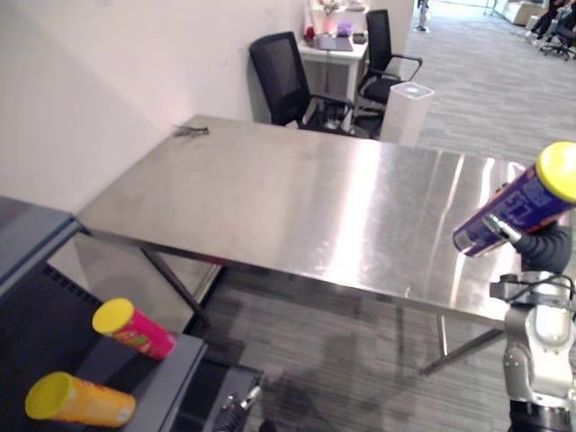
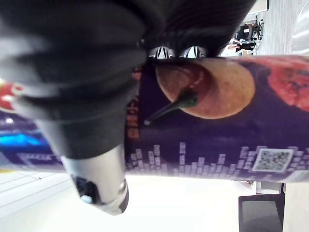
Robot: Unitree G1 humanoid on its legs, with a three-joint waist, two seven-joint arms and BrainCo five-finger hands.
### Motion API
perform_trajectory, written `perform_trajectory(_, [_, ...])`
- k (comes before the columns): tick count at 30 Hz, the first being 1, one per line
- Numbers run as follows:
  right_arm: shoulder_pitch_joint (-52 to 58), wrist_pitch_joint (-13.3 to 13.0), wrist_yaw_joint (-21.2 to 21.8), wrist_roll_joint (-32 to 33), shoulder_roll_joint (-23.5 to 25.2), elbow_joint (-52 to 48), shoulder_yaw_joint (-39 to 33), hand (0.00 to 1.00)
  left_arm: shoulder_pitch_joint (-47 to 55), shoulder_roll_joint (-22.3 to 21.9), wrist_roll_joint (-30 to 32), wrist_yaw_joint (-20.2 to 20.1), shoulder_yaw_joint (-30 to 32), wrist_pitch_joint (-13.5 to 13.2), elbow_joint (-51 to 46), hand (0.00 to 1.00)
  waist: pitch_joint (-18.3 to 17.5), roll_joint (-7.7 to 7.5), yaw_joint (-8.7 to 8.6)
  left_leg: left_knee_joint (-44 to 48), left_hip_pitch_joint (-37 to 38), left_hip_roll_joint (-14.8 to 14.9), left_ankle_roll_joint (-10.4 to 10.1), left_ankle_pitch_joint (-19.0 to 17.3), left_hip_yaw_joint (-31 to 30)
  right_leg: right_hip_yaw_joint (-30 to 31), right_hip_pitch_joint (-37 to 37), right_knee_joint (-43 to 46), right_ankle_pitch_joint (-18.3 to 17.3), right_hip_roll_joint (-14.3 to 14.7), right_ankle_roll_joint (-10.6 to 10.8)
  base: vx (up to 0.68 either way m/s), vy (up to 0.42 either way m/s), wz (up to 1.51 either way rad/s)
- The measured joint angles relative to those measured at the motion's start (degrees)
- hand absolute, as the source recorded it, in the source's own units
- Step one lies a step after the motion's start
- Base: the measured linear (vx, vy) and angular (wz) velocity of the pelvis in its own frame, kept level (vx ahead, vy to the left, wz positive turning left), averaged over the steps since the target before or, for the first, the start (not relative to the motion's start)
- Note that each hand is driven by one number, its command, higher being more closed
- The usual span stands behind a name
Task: Put the gum and the chips on the shelf.
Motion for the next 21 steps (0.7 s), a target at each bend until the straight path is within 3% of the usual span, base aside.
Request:
perform_trajectory(4, [2.0,0.0,0.0,2.0,2.8,-0.1,2.8,1.0,-0.2,0.2,-0.1,0.0,1.5,0.0,-0.5,0.0,1.5,-0.5,0.04,0.0,-0.9,-0.8,-0.9,0.5,-2.7,-1.8,-3.0,7.8,-4.2,-1.4,-0.8,-0.1,-0.017,0.32])
perform_trajectory(6, [2.3,0.0,0.1,3.6,3.6,-0.2,6.5,1.0,-0.7,0.1,-0.7,0.5,2.5,0.0,-0.7,0.0,2.4,-0.13,0.13,0.0,-4.7,-0.5,-2.4,1.8,-7.6,-5.5,-5.7,10.9,-5.7,-1.4,-1.7,-0.14,-0.097,0.83])
perform_trajectory(8, [1.0,0.0,0.5,4.0,3.6,-0.5,9.6,1.0,-1.2,-0.4,-0.7,0.6,3.8,0.0,-1.8,0.0,4.3,0.97,0.57,0.0,-8.2,0.4,-3.7,4.6,-11.9,-9.6,-7.4,13.1,-6.5,-0.7,-2.8,-0.11,-0.108,1.06])
perform_trajectory(9, [-0.5,0.0,0.7,4.0,3.4,-0.5,11.0,1.0,-1.5,-0.7,-0.7,1.0,4.0,0.0,-2.5,0.0,5.7,2.28,1.06,0.0,-10.5,0.8,-4.1,5.2,-15.1,-12.7,-8.7,15.6,-7.3,-0.4,-3.5,-0.16,-0.16,1.26])
perform_trajectory(11, [-2.7,0.0,0.5,4.0,1.7,-0.6,11.6,1.0,-1.8,-1.7,-0.7,1.3,3.9,0.0,-3.9,0.0,7.2,4.82,2.23,-0.2,-13.7,2.1,-5.4,3.7,-16.3,-18.1,-9.0,16.8,-8.0,0.2,-4.7,-0.19,-0.205,1.5])
perform_trajectory(12, [-3.4,0.0,0.3,3.9,1.0,-0.5,10.8,1.0,-2.5,-1.1,-0.7,1.4,3.9,0.0,-3.8,0.0,8.1,3.84,3.41,1.1,-15.8,2.4,-2.8,-0.4,-11.6,-22.6,-8.9,16.0,-8.3,-1.9,-5.8,-0.15,-0.129,1.73])
perform_trajectory(13, [-3.9,0.0,0.1,3.9,1.0,-0.3,10.0,1.0,-2.8,-1.0,-0.7,1.4,3.9,0.0,-3.7,0.0,8.2,3.75,3.33,4.5,-17.6,2.3,-0.3,-0.3,-8.5,-24.9,-8.7,16.2,-8.5,-3.2,-6.2,-0.12,-0.125,1.94])
perform_trajectory(14, [-4.8,0.0,-0.8,3.9,1.5,-0.2,8.6,1.0,-3.0,-0.8,-1.5,1.4,4.2,0.0,-3.0,0.0,8.5,3.58,3.22,15.6,-19.5,2.6,4.5,-0.3,-1.8,-29.3,-7.5,16.7,-8.7,-5.6,-6.6,-0.09,-0.17,1.95])
perform_trajectory(15, [-4.9,-0.1,-1.2,3.9,1.6,-0.2,7.8,1.0,-2.2,-0.5,-2.4,1.5,4.2,0.0,-2.7,0.0,8.7,3.4,3.19,26.0,-18.6,4.7,6.9,-2.8,3.6,-33.3,-5.5,16.9,-8.9,-6.8,-6.9,-0.08,-0.184,1.86])
perform_trajectory(17, [-4.0,-0.6,-2.0,3.9,1.6,-0.4,6.4,1.0,-1.6,-0.3,-2.7,1.4,4.2,0.0,-2.0,0.0,8.6,3.69,2.48,32.6,-15.3,7.0,5.5,-9.3,6.7,-39.9,-2.8,16.8,-9.0,-8.5,-7.1,-0.09,-0.09,1.58])
perform_trajectory(21, [-2.4,-0.6,-2.3,3.8,1.7,-0.8,3.6,1.0,-1.8,-0.4,-2.8,0.6,4.3,0.1,0.2,0.0,8.0,4.76,1.71,33.0,-9.9,11.2,3.4,-11.7,7.2,-49.4,-1.6,17.4,-8.4,-11.6,-6.0,-0.12,0.088,1.55])
